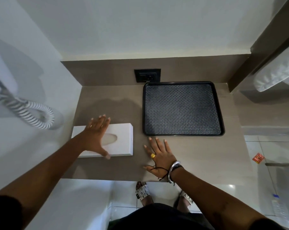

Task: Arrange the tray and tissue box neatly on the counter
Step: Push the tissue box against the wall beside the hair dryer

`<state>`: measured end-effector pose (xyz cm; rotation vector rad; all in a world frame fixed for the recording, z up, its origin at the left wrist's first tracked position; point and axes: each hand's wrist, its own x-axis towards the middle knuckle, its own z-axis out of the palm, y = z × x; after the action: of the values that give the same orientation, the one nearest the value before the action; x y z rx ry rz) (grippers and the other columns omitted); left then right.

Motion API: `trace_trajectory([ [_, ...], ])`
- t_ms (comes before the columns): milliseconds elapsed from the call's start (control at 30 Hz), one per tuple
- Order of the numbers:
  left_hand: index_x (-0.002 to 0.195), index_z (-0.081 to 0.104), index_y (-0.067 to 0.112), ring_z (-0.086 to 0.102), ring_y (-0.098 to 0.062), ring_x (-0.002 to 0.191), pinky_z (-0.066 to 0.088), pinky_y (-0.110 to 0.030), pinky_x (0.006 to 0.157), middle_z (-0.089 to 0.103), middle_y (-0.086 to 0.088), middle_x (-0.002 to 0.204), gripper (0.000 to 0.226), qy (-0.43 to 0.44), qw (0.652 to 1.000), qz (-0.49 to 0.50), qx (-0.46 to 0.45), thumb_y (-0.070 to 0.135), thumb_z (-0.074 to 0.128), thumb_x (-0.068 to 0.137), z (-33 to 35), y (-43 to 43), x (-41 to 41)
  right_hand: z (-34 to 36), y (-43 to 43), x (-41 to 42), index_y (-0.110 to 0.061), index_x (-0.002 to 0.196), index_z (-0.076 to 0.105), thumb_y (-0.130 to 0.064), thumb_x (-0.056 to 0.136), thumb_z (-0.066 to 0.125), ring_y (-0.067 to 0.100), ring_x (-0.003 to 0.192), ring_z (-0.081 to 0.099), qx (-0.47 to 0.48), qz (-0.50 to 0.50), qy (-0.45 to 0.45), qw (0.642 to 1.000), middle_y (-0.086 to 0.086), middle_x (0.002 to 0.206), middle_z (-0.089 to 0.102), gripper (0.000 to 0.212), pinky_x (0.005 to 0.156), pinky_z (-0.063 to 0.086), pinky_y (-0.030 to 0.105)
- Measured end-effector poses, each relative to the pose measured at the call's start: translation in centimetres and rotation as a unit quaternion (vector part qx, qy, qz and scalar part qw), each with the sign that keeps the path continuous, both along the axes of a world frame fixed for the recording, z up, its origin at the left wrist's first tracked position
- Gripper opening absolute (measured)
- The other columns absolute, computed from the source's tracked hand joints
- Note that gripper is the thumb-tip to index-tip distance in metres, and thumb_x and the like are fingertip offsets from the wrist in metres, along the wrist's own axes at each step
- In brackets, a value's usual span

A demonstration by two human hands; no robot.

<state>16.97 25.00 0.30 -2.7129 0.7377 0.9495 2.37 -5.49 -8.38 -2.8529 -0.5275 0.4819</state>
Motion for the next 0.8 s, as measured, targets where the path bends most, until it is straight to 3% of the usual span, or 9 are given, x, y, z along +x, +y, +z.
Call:
trace_trajectory([
  [133, 0.152, -0.024, 0.011, -0.023, -0.035, 0.15, -0.012, -0.05, 0.121, -0.026, -0.017, 0.162, 0.17, 0.0, 1.0, -0.004, 0.007, 0.091, 0.068, 0.035, -1.0, 1.8, -0.4, -0.4, 1.6, 0.8, -0.025, 0.152, 0.02, -0.08, 0.081, 0.028, 0.038, 0.146, 0.015, -0.023, -0.016, 0.007, 1.0, 0.012, 0.161, 0.019, 0.091, 0.115, 0.01, 0.065],
  [333, 0.157, -0.004, 0.014, 0.017, -0.033, 0.147, 0.013, -0.045, 0.122, 0.018, -0.014, 0.158, 0.15, -0.06, 0.997, 0.004, -0.05, 0.073, 0.078, 0.046, -1.8, 2.3, -1.0, -0.6, 1.8, 0.7, -0.024, 0.151, 0.023, -0.083, 0.078, 0.03, 0.039, 0.145, 0.019, -0.038, -0.021, 0.014, 0.999, 0.011, 0.16, 0.023, 0.094, 0.114, 0.013, 0.065],
  [500, 0.156, 0.007, 0.016, 0.031, -0.034, 0.139, 0.025, -0.048, 0.116, 0.029, -0.014, 0.153, 0.147, -0.115, 0.981, 0.128, -0.093, 0.075, 0.078, 0.042, -2.0, 2.2, -1.5, -0.5, 1.8, 0.7, -0.024, 0.15, 0.026, -0.082, 0.077, 0.034, 0.039, 0.143, 0.023, -0.039, -0.019, 0.005, 0.999, 0.011, 0.159, 0.025, 0.094, 0.113, 0.018, 0.065],
  [567, 0.155, 0.007, 0.017, 0.032, -0.037, 0.14, 0.026, -0.052, 0.115, 0.03, -0.016, 0.154, 0.147, -0.155, 0.958, 0.218, -0.102, 0.075, 0.08, 0.042, -1.7, 1.9, -1.1, -0.4, 1.9, 0.7, -0.024, 0.15, 0.028, -0.083, 0.077, 0.034, 0.039, 0.143, 0.024, -0.04, -0.019, 0.002, 0.999, 0.011, 0.159, 0.026, 0.094, 0.113, 0.019, 0.065],
  [667, 0.154, 0.007, 0.013, 0.031, -0.042, 0.141, 0.025, -0.056, 0.115, 0.029, -0.022, 0.154, 0.146, -0.204, 0.895, 0.376, -0.123, 0.073, 0.082, 0.045, -1.0, 0.9, 0.7, -0.4, 1.9, 0.8, -0.025, 0.15, 0.027, -0.083, 0.077, 0.032, 0.039, 0.143, 0.024, -0.044, -0.02, -0.004, 0.999, 0.011, 0.159, 0.026, 0.093, 0.113, 0.019, 0.065],
  [800, 0.152, 0.016, 0.008, 0.035, -0.043, 0.136, 0.028, -0.056, 0.115, 0.034, -0.026, 0.149, 0.141, -0.203, 0.817, 0.526, -0.121, 0.073, 0.081, 0.045, -0.1, 0.0, 3.8, -0.3, 2.0, 0.8, -0.025, 0.15, 0.026, -0.083, 0.077, 0.032, 0.038, 0.144, 0.022, -0.05, -0.021, -0.006, 0.999, 0.011, 0.159, 0.025, 0.093, 0.113, 0.018, 0.065],
])
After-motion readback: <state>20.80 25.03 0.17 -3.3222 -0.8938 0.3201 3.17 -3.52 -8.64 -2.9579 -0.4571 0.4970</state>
